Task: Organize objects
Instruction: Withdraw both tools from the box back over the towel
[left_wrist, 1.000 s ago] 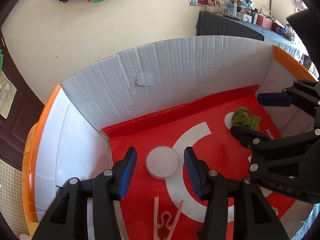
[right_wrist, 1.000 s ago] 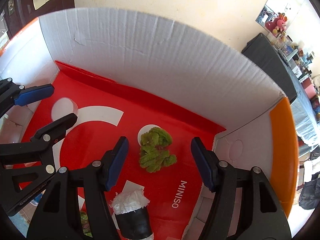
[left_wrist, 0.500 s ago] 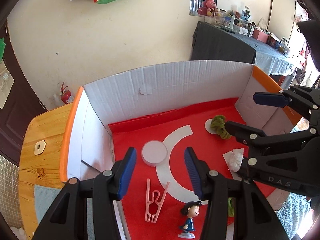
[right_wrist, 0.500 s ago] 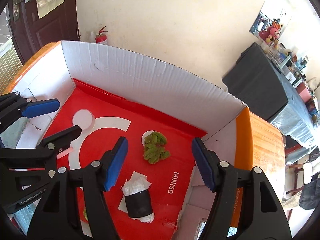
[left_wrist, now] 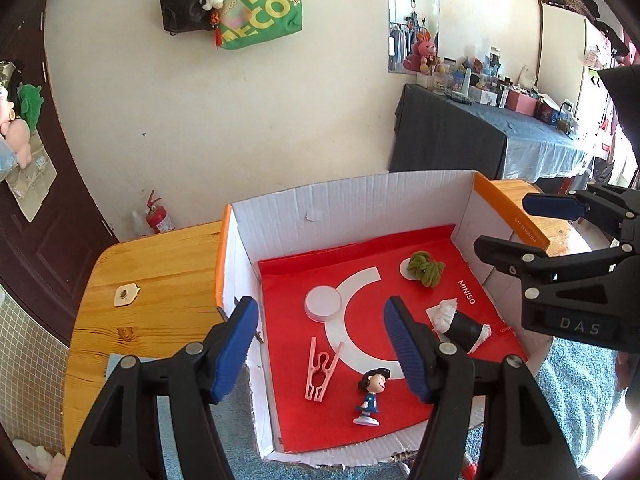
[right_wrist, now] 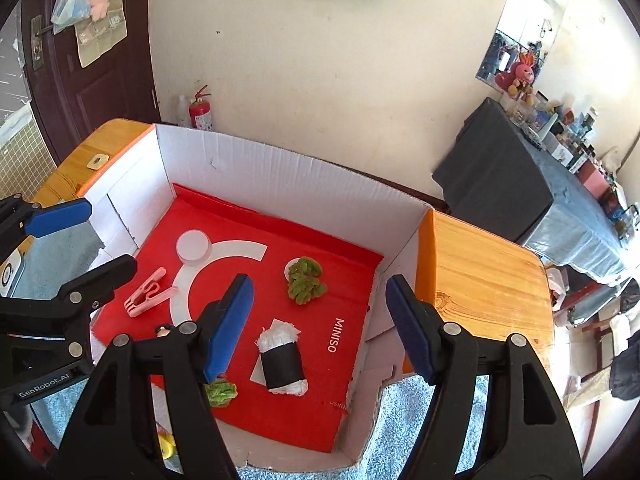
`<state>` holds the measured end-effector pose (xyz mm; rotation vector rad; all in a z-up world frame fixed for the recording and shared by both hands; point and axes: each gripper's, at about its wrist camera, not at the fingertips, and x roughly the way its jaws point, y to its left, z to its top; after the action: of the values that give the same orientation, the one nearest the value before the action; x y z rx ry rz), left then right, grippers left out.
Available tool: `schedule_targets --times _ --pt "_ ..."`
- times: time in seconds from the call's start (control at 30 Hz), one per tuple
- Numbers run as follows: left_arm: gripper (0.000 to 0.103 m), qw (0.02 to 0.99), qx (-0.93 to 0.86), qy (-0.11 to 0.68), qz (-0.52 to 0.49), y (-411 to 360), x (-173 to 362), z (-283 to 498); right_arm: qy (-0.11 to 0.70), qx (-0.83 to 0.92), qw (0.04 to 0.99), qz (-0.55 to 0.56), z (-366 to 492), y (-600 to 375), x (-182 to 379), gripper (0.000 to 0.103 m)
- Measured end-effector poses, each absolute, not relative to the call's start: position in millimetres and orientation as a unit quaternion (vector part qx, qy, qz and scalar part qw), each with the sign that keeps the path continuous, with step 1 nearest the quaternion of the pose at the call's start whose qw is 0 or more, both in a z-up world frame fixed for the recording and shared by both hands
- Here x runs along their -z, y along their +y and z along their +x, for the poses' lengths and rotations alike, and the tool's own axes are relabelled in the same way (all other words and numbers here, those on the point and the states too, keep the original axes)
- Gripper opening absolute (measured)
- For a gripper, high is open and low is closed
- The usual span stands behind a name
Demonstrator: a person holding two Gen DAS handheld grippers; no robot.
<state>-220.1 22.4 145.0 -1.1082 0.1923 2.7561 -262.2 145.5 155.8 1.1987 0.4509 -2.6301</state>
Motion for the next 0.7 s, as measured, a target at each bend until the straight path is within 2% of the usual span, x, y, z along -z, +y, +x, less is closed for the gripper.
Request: schedule_targets --times 0.1,0.33,0.43,0.6,0.7 --pt "0.072 0.076 -0.933 0.066 -0.346 19.0 -158.3 -201.2 0.148 0.903 0.107 0.389 -248.5 150.7 -167.8 0.073" --pt "0.081 0.066 -0.954 0.073 -0.283 14.7 -177.7 -150.4 0.13 0.917 0.117 0.358 -211.7 159.1 -179.0 0.074" --pt "0.082 0.063 -0.958 0.068 -0.27 11.0 -179.8 -131.0 0.103 0.925 0.126 0.344 -193.5 166.8 -181.4 0.083" --pt "0.082 0.06 -0.967 0.059 -0.242 3.8 -178.0 -98.1 0.079 0.938 0.128 0.313 -158.8 177.4 -183.1 0.083" --pt "0.087 0.066 -0.968 0.048 -0.236 -1.3 -174.5 -81.7 0.06 0.945 0.125 0.296 -138.3 186.2 -184.5 0.084"
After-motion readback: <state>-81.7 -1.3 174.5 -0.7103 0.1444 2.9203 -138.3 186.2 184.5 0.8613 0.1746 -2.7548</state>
